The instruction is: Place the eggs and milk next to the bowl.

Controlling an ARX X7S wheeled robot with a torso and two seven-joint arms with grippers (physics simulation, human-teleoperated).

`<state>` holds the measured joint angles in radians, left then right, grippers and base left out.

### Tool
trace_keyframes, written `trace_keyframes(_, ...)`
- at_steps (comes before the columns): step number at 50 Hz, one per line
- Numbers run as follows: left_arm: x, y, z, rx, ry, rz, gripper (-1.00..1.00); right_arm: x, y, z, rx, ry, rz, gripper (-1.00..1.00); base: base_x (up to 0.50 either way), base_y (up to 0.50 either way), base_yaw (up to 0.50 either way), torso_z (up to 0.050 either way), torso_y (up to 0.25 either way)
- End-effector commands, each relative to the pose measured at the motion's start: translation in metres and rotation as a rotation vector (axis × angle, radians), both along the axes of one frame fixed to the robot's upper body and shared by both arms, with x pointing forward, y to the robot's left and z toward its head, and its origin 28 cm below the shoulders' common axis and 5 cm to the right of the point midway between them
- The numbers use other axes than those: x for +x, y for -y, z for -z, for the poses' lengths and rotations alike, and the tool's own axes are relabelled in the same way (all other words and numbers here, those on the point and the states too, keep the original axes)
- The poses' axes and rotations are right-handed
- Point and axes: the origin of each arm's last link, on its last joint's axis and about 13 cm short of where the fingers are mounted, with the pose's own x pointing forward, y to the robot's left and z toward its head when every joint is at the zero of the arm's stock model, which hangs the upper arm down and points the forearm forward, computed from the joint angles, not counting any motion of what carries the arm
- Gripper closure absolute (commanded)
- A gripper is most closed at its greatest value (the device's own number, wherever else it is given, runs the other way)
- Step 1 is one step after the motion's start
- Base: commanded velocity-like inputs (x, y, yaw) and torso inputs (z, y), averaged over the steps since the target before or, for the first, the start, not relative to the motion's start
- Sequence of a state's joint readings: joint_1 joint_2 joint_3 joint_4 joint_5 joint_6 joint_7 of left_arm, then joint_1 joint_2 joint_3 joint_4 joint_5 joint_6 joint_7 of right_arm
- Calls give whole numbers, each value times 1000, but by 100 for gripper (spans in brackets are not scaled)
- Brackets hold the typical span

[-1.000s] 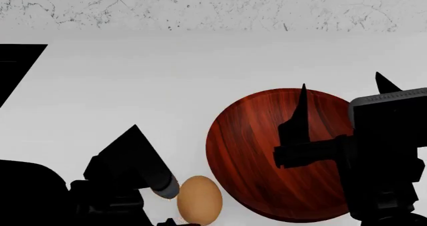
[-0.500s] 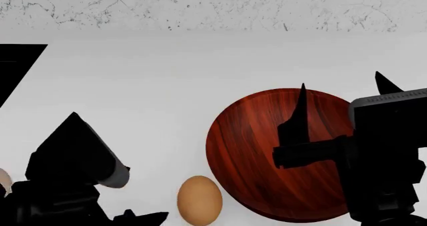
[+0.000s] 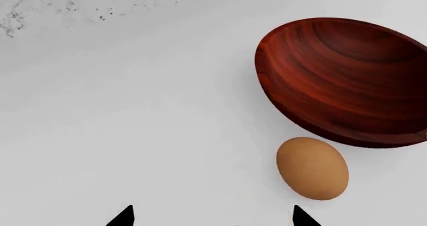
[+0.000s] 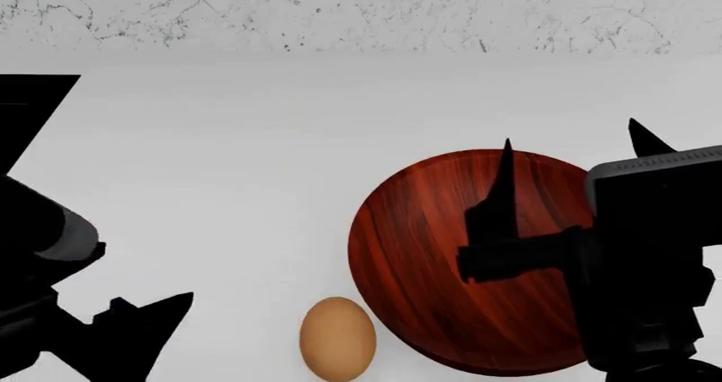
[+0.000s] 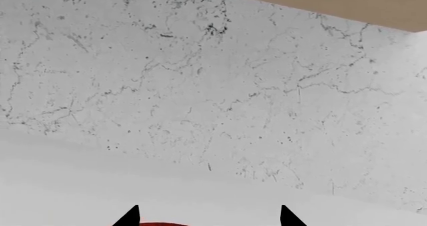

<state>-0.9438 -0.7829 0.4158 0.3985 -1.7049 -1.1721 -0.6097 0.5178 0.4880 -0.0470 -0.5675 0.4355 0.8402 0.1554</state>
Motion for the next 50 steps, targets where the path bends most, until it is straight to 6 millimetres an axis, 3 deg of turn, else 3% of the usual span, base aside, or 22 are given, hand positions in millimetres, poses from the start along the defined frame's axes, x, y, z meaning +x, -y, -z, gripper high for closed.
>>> trace_keyframes(1,-14,-12,-6,-22,19,-149,-100,4,-2,-1,0,0,-10,-100,0,0,0,0,0)
trace_keyframes(17,-34,-30,-25,-24,55,-316,-100,9,-5,0,3,-1,-26,-100,0,0,0,0,0)
trace_keyframes(50,-52,-63,-8,59,-23,-510,-100,14,-8,4,6,-5,-52,-100,0,0,0,0,0)
